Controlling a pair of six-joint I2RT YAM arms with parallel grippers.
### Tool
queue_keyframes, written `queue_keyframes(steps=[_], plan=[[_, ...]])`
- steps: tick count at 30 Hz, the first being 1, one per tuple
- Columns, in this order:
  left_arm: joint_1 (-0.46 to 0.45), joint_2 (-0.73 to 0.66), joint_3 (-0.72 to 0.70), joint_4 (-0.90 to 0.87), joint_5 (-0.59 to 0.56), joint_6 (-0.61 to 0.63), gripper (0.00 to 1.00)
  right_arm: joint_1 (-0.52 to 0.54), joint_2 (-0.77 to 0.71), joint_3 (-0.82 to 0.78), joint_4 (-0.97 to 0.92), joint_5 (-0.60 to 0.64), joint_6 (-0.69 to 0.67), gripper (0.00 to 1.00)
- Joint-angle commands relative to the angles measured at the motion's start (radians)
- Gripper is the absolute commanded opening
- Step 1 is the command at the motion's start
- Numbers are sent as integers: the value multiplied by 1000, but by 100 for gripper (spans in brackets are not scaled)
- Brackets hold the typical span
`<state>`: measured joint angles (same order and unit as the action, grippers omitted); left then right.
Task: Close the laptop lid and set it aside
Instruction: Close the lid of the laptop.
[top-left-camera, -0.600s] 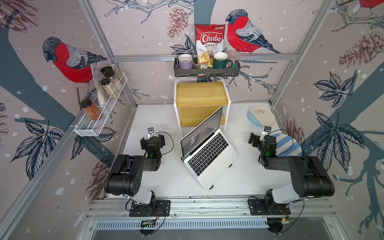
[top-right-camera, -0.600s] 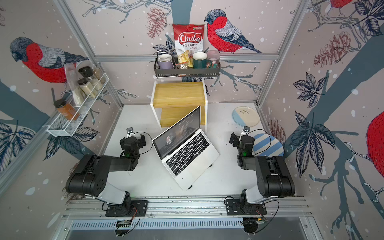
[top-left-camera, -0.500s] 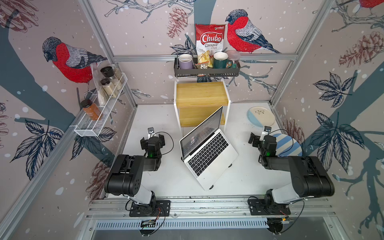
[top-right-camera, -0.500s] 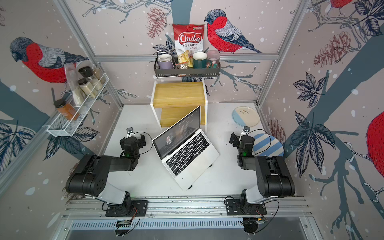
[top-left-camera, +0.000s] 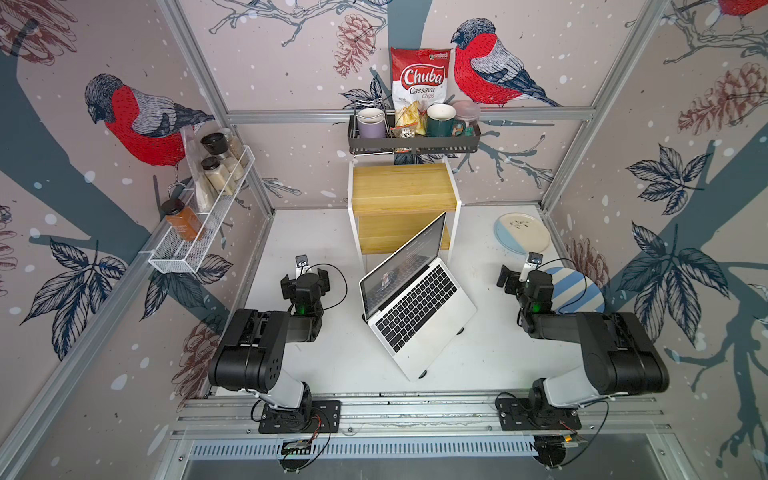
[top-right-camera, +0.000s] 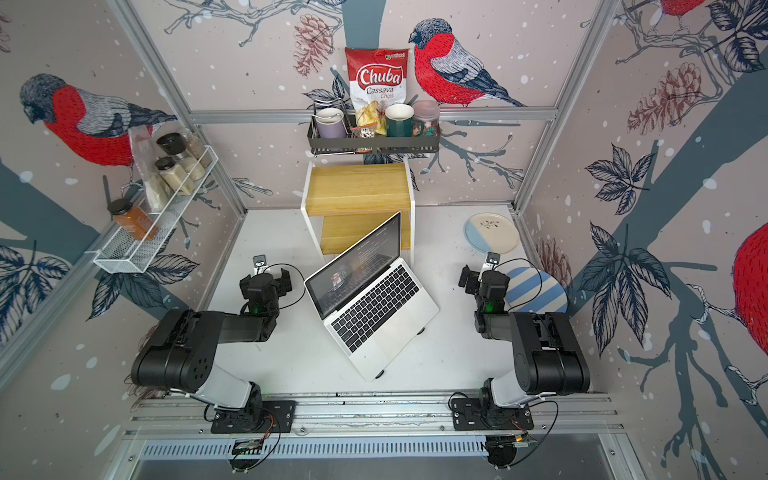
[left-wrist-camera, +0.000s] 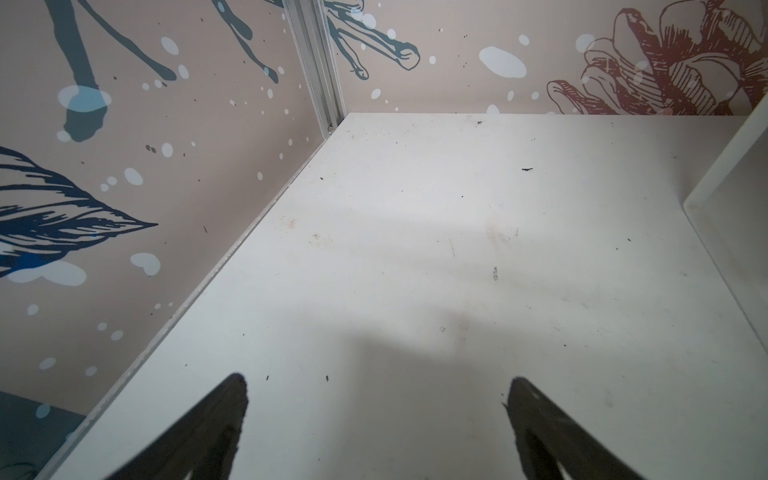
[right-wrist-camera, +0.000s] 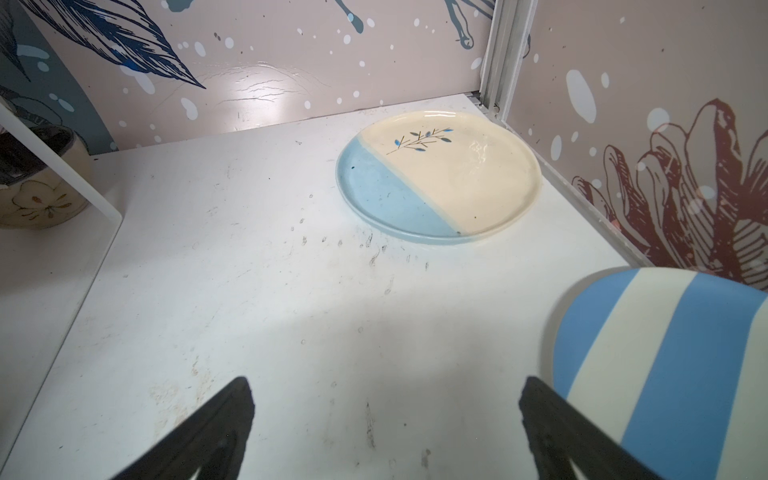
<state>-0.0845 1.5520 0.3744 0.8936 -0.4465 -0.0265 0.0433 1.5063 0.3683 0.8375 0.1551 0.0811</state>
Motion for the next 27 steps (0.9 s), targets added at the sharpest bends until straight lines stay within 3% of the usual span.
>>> queue_keyframes(steps=[1, 4, 6, 10, 14, 17, 19, 24, 27], plan=[[-2, 0, 0, 33, -2, 3, 97, -1, 0, 4, 31, 10, 1, 100], [-3, -21, -13, 49, -3, 5, 96, 18, -15, 1, 32, 32, -23, 100], [-11, -109, -34, -1, -46, 5, 96, 50, -62, 13, -12, 73, -48, 100], [-14, -449, 52, -482, -180, -162, 97, 101, -235, 136, -433, 171, 38, 100], [-14, -711, 111, -872, -175, -433, 96, 58, -361, 210, -747, 238, 310, 100], [1, -850, 5, -771, -53, -480, 96, -28, -434, 257, -987, 129, 514, 100], [6, -901, -24, -736, 23, -548, 96, -84, -470, 249, -1030, 42, 578, 100], [7, -918, 105, -1002, 113, -666, 96, -232, -555, 221, -1082, -226, 649, 100], [6, -877, 221, -1167, 269, -653, 96, -267, -598, 259, -1157, -365, 600, 100]])
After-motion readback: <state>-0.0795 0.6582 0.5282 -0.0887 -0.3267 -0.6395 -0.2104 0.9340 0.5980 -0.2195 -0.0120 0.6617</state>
